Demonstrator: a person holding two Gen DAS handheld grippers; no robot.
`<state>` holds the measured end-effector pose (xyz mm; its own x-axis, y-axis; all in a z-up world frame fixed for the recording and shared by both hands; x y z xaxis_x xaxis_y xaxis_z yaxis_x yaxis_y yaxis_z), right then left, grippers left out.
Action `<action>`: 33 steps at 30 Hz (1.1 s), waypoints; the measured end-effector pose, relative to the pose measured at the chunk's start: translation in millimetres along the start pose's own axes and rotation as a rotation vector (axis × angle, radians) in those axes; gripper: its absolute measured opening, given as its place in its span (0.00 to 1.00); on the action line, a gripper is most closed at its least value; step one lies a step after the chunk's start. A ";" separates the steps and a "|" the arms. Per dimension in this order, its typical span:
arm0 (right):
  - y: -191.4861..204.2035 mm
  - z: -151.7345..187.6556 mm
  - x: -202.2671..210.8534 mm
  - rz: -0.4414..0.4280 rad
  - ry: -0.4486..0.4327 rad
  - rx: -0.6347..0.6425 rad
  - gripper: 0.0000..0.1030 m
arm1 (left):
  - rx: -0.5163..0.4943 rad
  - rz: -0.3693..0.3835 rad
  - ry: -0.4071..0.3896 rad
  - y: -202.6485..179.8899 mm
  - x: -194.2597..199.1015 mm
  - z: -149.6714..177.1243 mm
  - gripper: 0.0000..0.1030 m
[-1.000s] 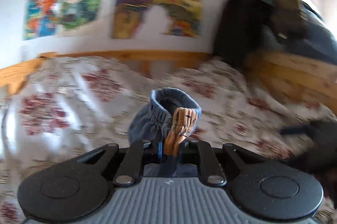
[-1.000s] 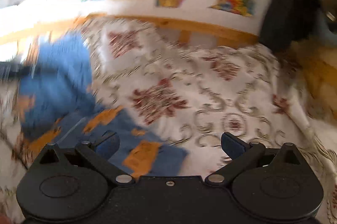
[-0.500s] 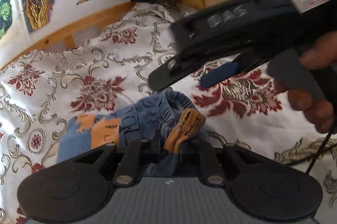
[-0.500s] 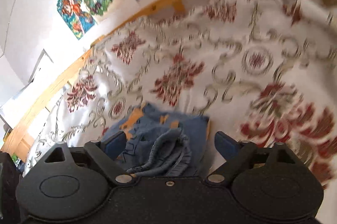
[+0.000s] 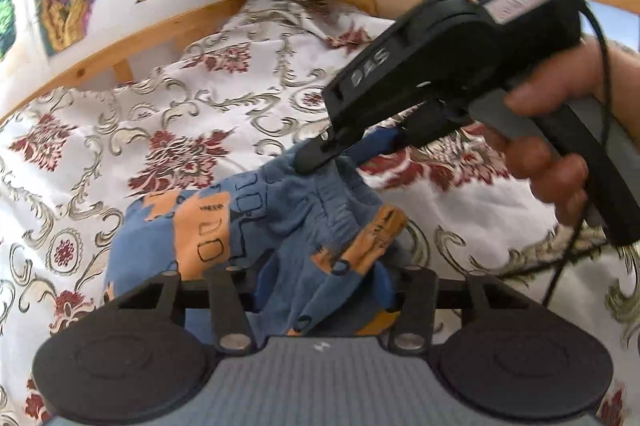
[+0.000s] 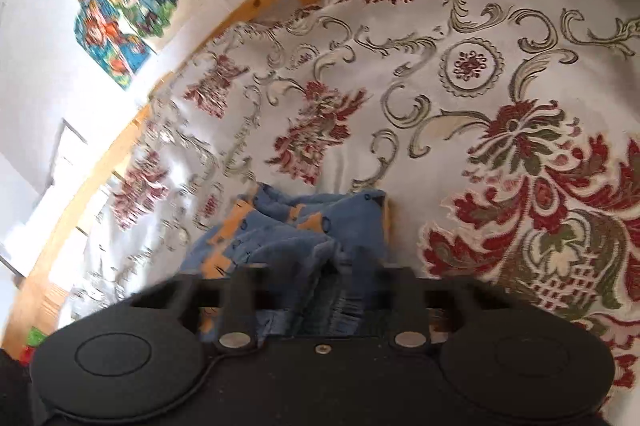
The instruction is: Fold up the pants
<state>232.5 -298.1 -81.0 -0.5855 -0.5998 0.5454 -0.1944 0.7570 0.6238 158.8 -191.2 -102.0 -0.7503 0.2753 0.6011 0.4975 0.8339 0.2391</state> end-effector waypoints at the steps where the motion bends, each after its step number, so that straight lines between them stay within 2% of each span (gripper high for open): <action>1: -0.1 1.3 -0.3 0.018 0.006 0.022 0.18 | -0.006 0.008 0.004 -2.3 -0.1 2.1 0.47; 4: 0.5 1.6 9.1 0.054 -0.007 0.046 0.12 | 0.018 0.061 0.020 -4.4 0.2 6.0 0.45; 7: 0.2 2.0 14.9 0.099 0.002 0.082 0.12 | 0.019 0.114 0.041 -7.3 0.2 10.9 0.50; 8: -2.5 5.0 11.2 0.134 0.019 0.111 0.18 | 0.020 0.120 0.043 -6.5 0.6 12.8 0.51; 9: -6.5 9.2 6.2 0.169 0.045 0.135 0.31 | 0.033 0.132 0.048 -4.6 1.9 14.1 0.52; 10: -10.2 12.0 3.6 0.200 0.062 0.148 0.37 | 0.054 0.145 0.053 -1.8 5.0 14.0 0.54; 11: -11.8 11.0 6.2 0.219 0.048 0.154 0.48 | 0.086 0.162 0.053 3.0 9.9 13.0 0.55; 12: -9.1 6.8 12.2 0.233 0.021 0.175 0.55 | 0.128 0.180 0.040 10.9 15.4 10.1 0.56; 13: -4.3 1.9 18.5 0.248 -0.012 0.213 0.57 | 0.178 0.191 0.008 21.1 24.7 6.9 0.59; 14: 1.7 -2.5 24.7 0.264 -0.053 0.256 0.64 | 0.225 0.183 -0.032 33.0 34.6 3.3 0.66; 15: 10.1 -6.5 30.6 0.274 -0.099 0.307 0.72 | 0.272 0.146 -0.073 47.7 43.6 -0.1 0.71; 16: 19.1 -7.5 32.9 0.264 -0.131 0.347 0.75 | 0.312 0.094 -0.104 62.7 49.2 -2.4 0.79; 18: 34.5 -2.1 27.8 0.213 -0.144 0.393 0.81 | 0.383 -0.013 -0.128 92.4 49.8 -2.7 0.82; 21: 42.5 12.5 5.6 0.215 -0.099 0.458 0.85 | 0.497 -0.114 -0.034 127.6 24.9 13.5 0.82; 23: 38.3 24.6 -11.0 0.288 -0.016 0.549 0.86 | 0.586 -0.117 0.049 141.9 5.4 33.1 0.81; 24: 30.9 30.2 -16.5 0.350 0.038 0.594 0.91 | 0.627 -0.134 0.105 148.4 -2.9 47.6 0.81; 25: 24.1 35.3 -18.3 0.377 0.082 0.626 0.95 | 0.659 -0.125 0.149 151.5 -9.4 61.4 0.84; 27: 13.5 35.0 -13.2 0.361 0.124 0.595 0.99 | 0.657 -0.097 0.117 149.8 -3.9 73.8 0.84; 29: 6.4 29.4 -3.5 0.333 0.169 0.541 0.99 | 0.590 -0.113 0.119 145.0 5.5 76.0 0.87; 30: 5.6 26.0 4.0 0.335 0.168 0.539 0.99 | 0.558 -0.125 0.121 142.5 10.8 76.5 0.87; 33: 8.1 13.2 24.6 0.392 0.085 0.564 0.99 | 0.508 -0.124 0.129 135.7 25.7 72.4 0.89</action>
Point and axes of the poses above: each gripper's, at about its wrist camera, not at the fingertips, and x roughly against the way its jaws point, y to its left, z to its underside, the point moved 9 cm from there along -x, roughly the way its jaws point, and after that the axes turned 5 degrees about -z, right-handed, at the moved point
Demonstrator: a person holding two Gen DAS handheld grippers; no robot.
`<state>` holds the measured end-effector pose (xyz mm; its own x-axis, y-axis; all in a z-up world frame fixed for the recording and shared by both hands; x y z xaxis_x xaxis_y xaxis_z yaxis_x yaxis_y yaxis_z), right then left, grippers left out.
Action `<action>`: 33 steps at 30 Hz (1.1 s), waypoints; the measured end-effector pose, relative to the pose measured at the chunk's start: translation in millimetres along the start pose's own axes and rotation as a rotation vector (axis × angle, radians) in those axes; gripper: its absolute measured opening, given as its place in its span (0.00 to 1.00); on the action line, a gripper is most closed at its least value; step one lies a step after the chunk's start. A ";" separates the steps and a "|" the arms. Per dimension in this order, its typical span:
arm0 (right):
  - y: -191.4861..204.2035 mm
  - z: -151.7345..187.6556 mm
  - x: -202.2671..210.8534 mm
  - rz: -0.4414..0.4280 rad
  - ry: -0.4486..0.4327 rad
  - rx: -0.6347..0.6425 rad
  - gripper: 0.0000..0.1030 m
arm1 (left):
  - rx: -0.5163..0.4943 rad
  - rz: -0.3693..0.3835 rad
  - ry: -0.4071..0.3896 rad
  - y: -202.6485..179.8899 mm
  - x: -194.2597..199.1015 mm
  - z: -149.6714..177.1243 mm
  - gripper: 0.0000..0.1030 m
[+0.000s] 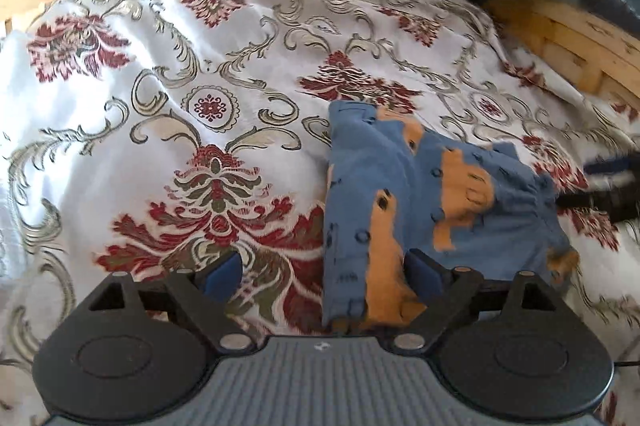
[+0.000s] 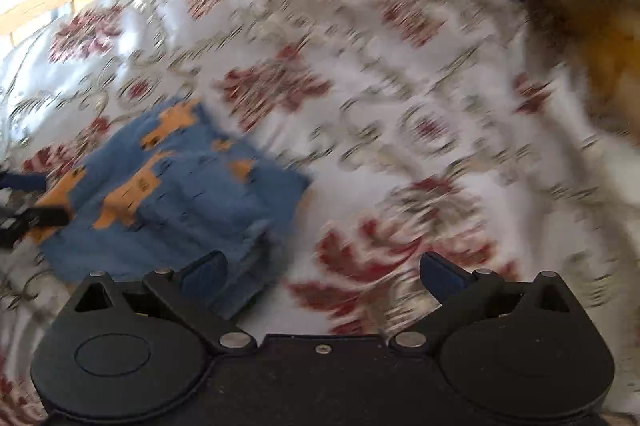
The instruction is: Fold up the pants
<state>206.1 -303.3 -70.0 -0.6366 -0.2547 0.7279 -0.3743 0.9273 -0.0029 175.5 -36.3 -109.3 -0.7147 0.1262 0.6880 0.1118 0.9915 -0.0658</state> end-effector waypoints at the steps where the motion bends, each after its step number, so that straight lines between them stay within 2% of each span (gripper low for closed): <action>1: 1.4 -4.2 3.4 -0.013 -0.027 -0.011 0.99 | -0.009 0.003 -0.007 -1.6 4.8 -0.8 0.89; 3: 15.8 -8.9 5.6 -0.102 -0.059 -0.028 0.99 | -0.022 0.005 -0.021 -5.2 9.9 -2.5 0.91; 5: 37.8 -6.1 -1.3 -0.171 -0.028 0.017 0.99 | -0.037 0.004 0.002 -9.4 6.3 -1.1 0.92; 8: 62.1 18.9 -21.1 -0.131 0.125 0.215 0.99 | -0.054 -0.015 0.044 -8.2 -1.9 10.8 0.94; 11: 66.1 35.9 -23.3 -0.191 0.233 0.240 0.99 | -0.051 -0.011 0.042 -3.6 1.1 17.6 0.94; 13: 62.7 38.5 -18.9 -0.197 0.249 0.269 0.99 | -0.069 -0.011 0.048 -3.3 5.0 19.0 0.94; 16: 52.4 31.7 -6.1 -0.169 0.209 0.274 0.99 | -0.063 -0.001 0.050 -2.9 13.9 16.1 0.95; 20: 42.3 14.0 4.1 -0.185 0.101 0.166 0.99 | -0.004 0.063 -0.001 -5.0 26.9 0.1 0.95; 24: 48.4 15.2 9.6 -0.272 0.119 0.208 0.99 | 0.026 0.093 -0.025 -8.7 25.7 -15.6 0.96; 26: 46.7 13.6 12.1 -0.265 0.104 0.224 0.99 | 0.012 0.084 -0.031 -9.6 21.3 -19.7 0.96; 28: 39.3 8.8 9.4 -0.249 0.079 0.148 0.99 | 0.021 0.071 -0.023 -9.1 13.8 -22.7 0.96; 29: 36.0 6.2 7.5 -0.268 0.069 0.096 0.99 | 0.035 0.069 -0.009 -8.5 9.0 -23.8 0.96; 33: 15.2 -10.2 -3.8 -0.307 -0.050 -0.198 0.99 | 0.077 0.031 0.093 -6.8 -15.2 -22.8 0.96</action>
Point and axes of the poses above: each gripper's, at about its wrist camera, not at the fingertips, and x roughly against the way its jaws point, y to its left, z to its underside, the point moved 9 cm from there along -x, roughly the way its jaws point, and after that the axes turned 5 degrees about -z, right-handed, at the moved point
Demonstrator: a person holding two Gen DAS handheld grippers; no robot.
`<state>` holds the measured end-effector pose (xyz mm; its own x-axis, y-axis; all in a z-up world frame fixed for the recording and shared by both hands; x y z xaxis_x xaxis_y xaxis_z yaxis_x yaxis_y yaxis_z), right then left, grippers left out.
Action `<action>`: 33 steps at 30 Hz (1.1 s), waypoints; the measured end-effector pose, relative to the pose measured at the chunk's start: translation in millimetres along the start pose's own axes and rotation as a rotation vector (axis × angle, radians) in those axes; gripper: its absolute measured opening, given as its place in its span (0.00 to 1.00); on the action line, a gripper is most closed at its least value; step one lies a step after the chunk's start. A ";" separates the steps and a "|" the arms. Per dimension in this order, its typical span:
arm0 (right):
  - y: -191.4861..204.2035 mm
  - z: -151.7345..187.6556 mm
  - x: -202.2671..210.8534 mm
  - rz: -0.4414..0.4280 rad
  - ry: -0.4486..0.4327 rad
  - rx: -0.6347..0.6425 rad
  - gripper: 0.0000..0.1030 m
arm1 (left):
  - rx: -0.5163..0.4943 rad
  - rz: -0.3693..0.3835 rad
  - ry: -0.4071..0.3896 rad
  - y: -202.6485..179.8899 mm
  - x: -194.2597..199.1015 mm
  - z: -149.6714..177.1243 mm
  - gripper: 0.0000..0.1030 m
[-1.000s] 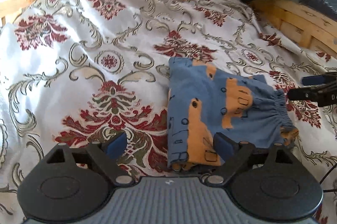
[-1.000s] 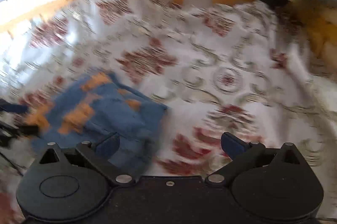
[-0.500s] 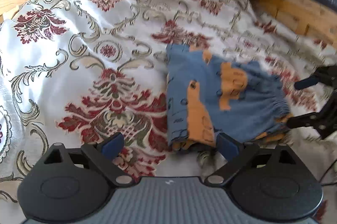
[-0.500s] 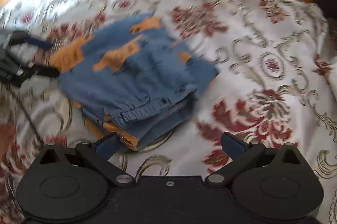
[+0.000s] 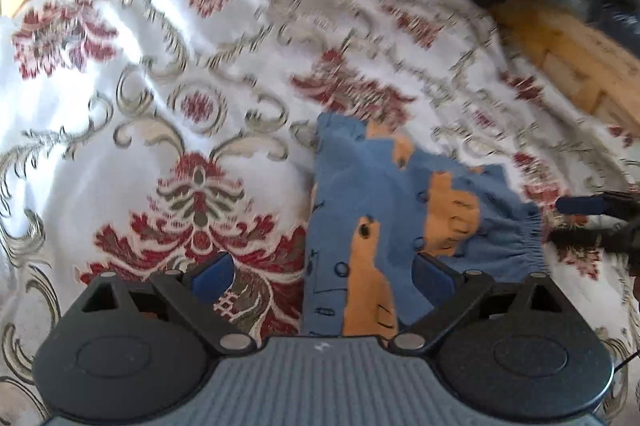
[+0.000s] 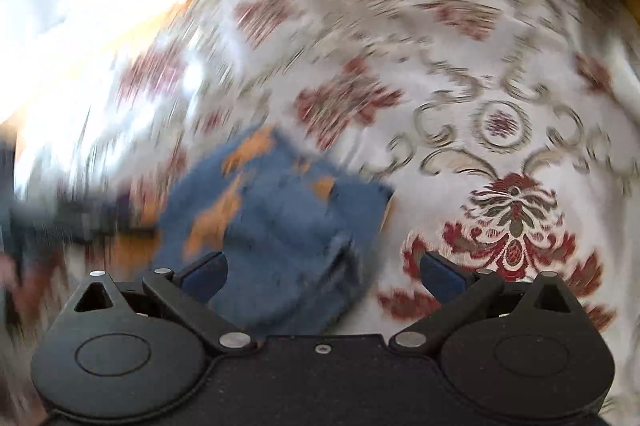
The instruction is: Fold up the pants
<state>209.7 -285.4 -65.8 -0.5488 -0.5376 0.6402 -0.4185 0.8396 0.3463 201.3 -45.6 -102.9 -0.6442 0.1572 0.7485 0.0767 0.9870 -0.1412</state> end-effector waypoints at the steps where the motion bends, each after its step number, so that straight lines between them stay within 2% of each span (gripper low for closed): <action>1: -4.3 -3.2 -3.7 -0.011 -0.030 -0.065 0.99 | 0.009 -0.013 0.022 0.9 -4.6 0.9 0.95; 3: -12.0 -2.9 -16.0 -0.009 -0.049 -0.163 0.99 | 0.022 -0.035 0.059 3.9 -11.3 5.8 0.96; 4: -15.0 -0.6 -22.2 0.014 -0.032 -0.174 0.99 | 0.025 -0.041 0.067 4.9 -12.9 7.8 0.96; 7: -20.8 10.2 -35.5 0.134 0.037 -0.086 0.99 | 0.020 -0.051 0.061 5.8 -11.1 11.3 1.00; 9: -19.8 10.5 -35.6 0.155 0.040 -0.044 0.99 | 0.003 -0.055 0.057 5.2 -10.2 14.1 0.99; 13: -26.5 6.6 -27.9 0.167 0.013 -0.062 0.99 | 0.001 -0.056 0.054 5.2 -8.5 15.7 0.99; 16: -30.5 2.7 -18.0 0.139 -0.031 -0.103 0.99 | 0.002 -0.056 0.061 4.9 -8.3 14.7 0.99; 21: -31.3 -5.3 -14.4 0.038 -0.087 -0.203 0.99 | 0.010 -0.043 0.072 5.8 -5.6 14.7 1.00; 27: -31.1 -4.4 -16.7 0.027 -0.083 -0.214 0.99 | 0.020 -0.018 0.063 10.1 -0.2 18.4 1.00; 30: -30.3 -2.9 -19.4 -0.033 -0.089 -0.246 0.99 | 0.031 0.037 0.061 10.3 3.8 19.7 0.99; 33: -33.3 -1.2 -23.8 -0.105 -0.094 -0.335 0.99 | 0.083 0.122 0.066 10.4 7.8 18.2 0.98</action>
Point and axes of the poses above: each gripper's, at about its wrist camera, not at the fingertips, and x roughly against the way its jaws point, y to its left, z to its underside, the point moved 9 cm from there along -x, roughly the way its jaws point, and after that the axes turned 5 degrees about -z, right-handed, at the moved point
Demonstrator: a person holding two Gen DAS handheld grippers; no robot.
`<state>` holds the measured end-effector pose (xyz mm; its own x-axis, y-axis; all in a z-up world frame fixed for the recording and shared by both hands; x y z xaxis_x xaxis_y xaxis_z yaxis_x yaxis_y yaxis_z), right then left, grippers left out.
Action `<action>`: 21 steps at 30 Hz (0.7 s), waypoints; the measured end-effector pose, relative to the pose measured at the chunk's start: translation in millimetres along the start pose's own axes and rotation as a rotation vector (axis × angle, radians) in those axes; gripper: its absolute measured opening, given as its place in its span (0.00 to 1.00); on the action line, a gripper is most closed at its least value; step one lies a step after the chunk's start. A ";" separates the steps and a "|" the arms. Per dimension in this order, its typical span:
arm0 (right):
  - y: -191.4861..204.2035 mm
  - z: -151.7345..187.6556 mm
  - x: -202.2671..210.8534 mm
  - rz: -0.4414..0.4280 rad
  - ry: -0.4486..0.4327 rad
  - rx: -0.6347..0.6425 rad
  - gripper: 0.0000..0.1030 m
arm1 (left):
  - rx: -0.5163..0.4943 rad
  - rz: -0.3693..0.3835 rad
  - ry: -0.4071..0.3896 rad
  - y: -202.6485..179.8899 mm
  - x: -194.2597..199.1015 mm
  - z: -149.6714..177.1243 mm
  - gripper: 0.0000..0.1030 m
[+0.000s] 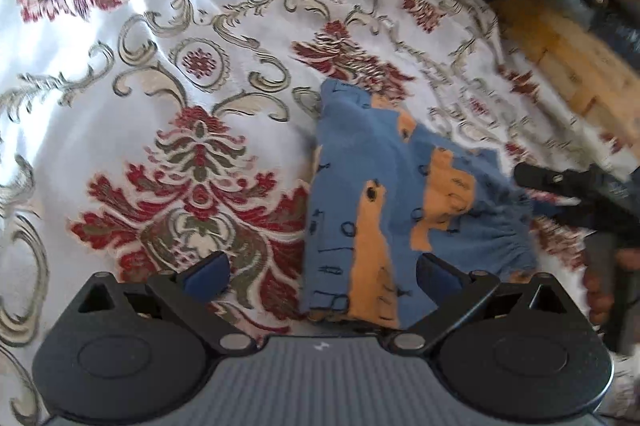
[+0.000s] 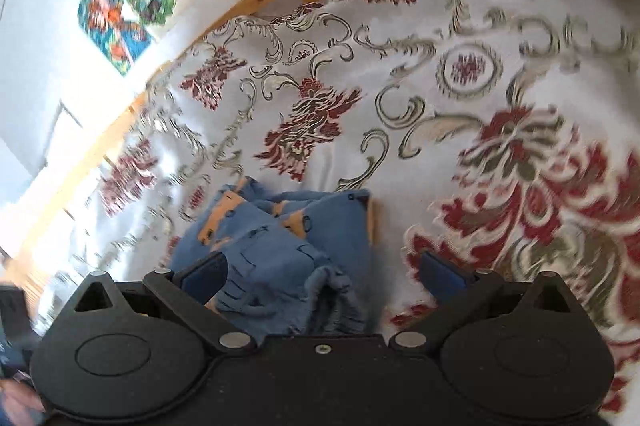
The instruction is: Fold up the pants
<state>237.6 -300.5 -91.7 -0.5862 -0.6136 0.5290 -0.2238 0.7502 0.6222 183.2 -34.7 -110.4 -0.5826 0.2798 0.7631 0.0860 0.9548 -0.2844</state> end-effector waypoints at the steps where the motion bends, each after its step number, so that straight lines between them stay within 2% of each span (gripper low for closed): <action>1: -0.7 -1.1 -1.0 -0.012 -0.005 -0.014 0.99 | 0.017 0.030 0.006 -0.3 0.2 -0.9 0.97; 5: -2.0 -8.1 -8.1 -0.056 -0.021 -0.029 0.96 | 0.078 0.112 0.044 1.8 -5.2 -3.8 0.87; 10: -2.6 -9.0 -14.4 -0.102 0.019 -0.034 0.88 | 0.183 0.153 0.084 14.3 -12.6 -5.9 0.85; 13: -2.4 -4.4 -16.7 -0.094 0.059 -0.002 0.80 | 0.209 0.171 0.096 18.9 -15.0 -5.6 0.83; 15: -3.0 -2.0 -18.6 -0.078 0.072 0.004 0.64 | 0.210 0.159 0.105 20.0 -17.0 -5.3 0.79; 18: -6.9 1.0 -21.4 -0.064 0.081 -0.016 0.46 | 0.183 0.131 0.124 18.9 -18.6 -3.6 0.57; 20: -9.0 1.5 -21.1 -0.062 0.076 -0.032 0.37 | 0.193 0.157 0.141 16.7 -19.0 -2.4 0.41; 21: -9.5 1.4 -20.7 -0.060 0.072 -0.042 0.34 | 0.212 0.169 0.148 16.5 -18.9 -2.2 0.40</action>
<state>250.8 -294.7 -109.4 -0.5149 -0.6741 0.5296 -0.2230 0.7018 0.6765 197.4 -24.1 -128.2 -0.4490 0.4590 0.7667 -0.0078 0.8560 -0.5170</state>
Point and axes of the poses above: each gripper's, at about its wrist camera, not at the fingertips, and x roughly against the way its jaws point, y to its left, z to its underside, the point moved 9 cm from there along -x, roughly the way its jaws point, and after that the axes turned 5 degrees about -z, right-handed, at the moved point
